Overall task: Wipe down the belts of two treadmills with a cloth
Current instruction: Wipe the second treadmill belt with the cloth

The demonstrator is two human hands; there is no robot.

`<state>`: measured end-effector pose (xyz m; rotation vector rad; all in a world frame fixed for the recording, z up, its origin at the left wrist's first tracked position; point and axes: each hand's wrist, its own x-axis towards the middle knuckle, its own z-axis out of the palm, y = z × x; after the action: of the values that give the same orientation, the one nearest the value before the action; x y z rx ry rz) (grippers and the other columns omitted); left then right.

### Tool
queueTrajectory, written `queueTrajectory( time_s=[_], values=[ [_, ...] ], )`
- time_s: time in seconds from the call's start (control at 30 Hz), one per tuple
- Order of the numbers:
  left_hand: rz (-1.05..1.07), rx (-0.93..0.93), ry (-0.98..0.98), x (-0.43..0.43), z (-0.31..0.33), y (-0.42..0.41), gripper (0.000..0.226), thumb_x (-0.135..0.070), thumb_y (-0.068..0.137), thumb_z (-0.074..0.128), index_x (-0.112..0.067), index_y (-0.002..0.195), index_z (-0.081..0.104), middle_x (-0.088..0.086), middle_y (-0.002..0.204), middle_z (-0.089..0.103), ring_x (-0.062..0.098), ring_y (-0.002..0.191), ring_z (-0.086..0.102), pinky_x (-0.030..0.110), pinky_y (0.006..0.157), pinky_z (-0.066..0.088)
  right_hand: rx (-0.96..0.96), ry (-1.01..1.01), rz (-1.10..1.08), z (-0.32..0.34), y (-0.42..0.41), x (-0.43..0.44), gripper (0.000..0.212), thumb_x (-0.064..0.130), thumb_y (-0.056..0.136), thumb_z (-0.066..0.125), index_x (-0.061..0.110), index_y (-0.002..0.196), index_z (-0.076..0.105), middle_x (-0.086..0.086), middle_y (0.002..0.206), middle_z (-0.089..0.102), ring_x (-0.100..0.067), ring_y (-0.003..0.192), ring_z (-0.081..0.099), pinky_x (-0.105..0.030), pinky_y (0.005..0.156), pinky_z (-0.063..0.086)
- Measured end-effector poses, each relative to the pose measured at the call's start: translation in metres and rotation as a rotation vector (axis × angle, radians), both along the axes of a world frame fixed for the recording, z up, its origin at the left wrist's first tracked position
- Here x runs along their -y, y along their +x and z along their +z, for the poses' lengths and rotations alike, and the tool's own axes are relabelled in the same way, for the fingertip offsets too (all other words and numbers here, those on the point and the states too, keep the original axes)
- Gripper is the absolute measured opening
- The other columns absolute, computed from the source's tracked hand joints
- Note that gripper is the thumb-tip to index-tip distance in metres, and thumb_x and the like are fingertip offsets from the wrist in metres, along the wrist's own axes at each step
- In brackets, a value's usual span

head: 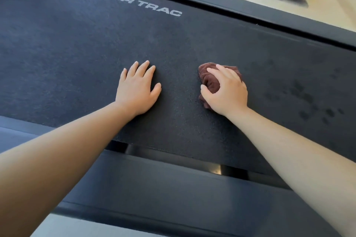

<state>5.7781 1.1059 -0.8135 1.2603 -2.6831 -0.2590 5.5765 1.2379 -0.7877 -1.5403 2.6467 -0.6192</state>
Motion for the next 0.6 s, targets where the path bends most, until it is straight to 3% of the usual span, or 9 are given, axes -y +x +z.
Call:
queueTrajectory(
  time_s=[0.3,0.43,0.6],
  values=[
    [-0.157,-0.038,0.062,-0.027,0.006,-0.025,0.053,-0.041,0.095,0.037,-0.02,0.143,0.032,-0.003,0.154,0.024,0.019,0.143,0.013,0.062,0.11,0.006,0.014,0.034,0.049,0.001,0.021,-0.056,0.053,0.046,0.083,0.057,0.03,0.133,0.05,0.005,0.149,0.037,-0.016,0.139,0.027,-0.049,0.109,0.023],
    [-0.197,-0.023,0.05,-0.031,0.004,-0.046,0.055,-0.043,0.095,0.035,-0.021,0.144,0.029,-0.002,0.155,0.021,0.018,0.144,0.01,0.062,0.11,0.003,0.003,0.027,0.05,0.0,0.031,-0.09,0.057,0.05,0.078,0.051,0.03,0.131,0.053,0.005,0.148,0.04,-0.017,0.139,0.03,-0.05,0.107,0.025],
    [-0.201,-0.021,0.021,-0.016,0.001,-0.065,0.057,-0.044,0.094,0.035,-0.019,0.145,0.028,0.001,0.155,0.02,0.02,0.144,0.01,0.057,0.112,0.004,-0.007,0.004,0.004,0.0,0.022,-0.065,0.055,0.048,0.077,0.049,0.032,0.129,0.055,0.006,0.147,0.042,-0.018,0.137,0.032,-0.05,0.108,0.027]
  ],
)
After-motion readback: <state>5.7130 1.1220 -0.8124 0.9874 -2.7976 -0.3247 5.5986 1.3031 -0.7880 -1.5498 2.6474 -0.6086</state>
